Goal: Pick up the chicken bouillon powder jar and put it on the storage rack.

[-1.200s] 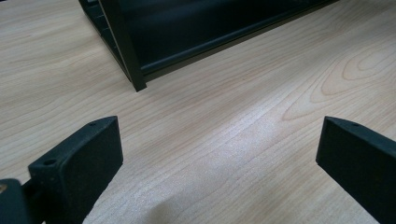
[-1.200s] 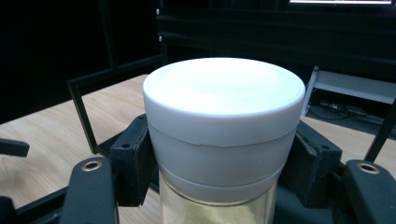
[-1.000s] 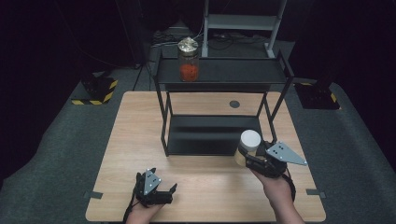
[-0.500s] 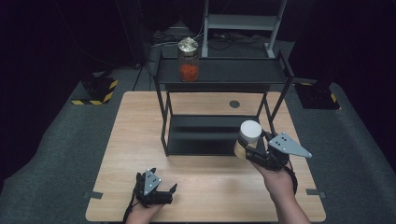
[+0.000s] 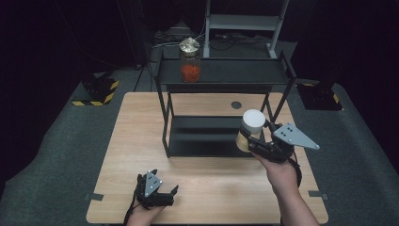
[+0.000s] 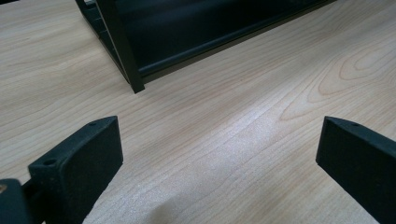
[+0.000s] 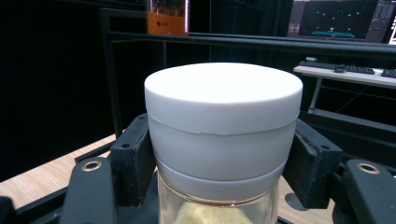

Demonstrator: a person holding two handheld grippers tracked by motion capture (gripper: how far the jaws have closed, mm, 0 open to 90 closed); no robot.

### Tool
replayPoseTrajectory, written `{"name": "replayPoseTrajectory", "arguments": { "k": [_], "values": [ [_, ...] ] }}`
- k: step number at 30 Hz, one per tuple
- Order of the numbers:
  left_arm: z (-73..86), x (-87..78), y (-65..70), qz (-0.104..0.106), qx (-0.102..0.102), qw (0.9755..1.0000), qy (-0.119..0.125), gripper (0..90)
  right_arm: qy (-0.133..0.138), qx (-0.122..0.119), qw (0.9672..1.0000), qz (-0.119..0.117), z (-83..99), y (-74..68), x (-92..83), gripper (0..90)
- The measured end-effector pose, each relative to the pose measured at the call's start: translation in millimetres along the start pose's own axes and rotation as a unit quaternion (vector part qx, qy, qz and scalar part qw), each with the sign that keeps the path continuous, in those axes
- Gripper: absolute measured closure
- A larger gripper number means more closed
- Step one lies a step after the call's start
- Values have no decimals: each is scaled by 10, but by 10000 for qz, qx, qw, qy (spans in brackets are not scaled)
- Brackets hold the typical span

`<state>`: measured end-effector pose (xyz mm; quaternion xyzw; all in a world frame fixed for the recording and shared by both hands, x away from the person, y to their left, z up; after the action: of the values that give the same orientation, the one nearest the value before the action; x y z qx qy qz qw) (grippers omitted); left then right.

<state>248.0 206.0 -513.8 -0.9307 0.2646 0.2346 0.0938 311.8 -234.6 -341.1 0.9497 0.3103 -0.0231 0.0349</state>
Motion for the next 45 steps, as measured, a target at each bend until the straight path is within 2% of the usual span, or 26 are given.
{"name": "replayPoseTrajectory", "arguments": {
  "k": [19,23,33,45],
  "values": [
    [-1,0,4,8,51,10000,-2,9,201,1,9997,110,-286,65,79,339],
    [0,1,3,13,47,10000,0,9,262,83,9995,136,-342,67,91,339],
    [1,-2,-1,31,43,10000,8,9,362,13,9990,252,-474,78,144,339],
    [4,-5,-9,41,13,10000,22,9,523,-100,9979,369,-744,139,211,339]
  ]
}}
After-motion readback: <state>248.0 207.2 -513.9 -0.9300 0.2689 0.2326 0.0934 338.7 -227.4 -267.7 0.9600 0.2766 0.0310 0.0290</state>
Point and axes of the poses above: each handheld gripper's, and its own axes: x roughly forward along the jaws, z roughly out of its underside, y roughly to its right, the point moved 8 cm from there along x, roughly forward along the jaws, and after that the axes turned 1 degree about z, right-handed, at the moved point
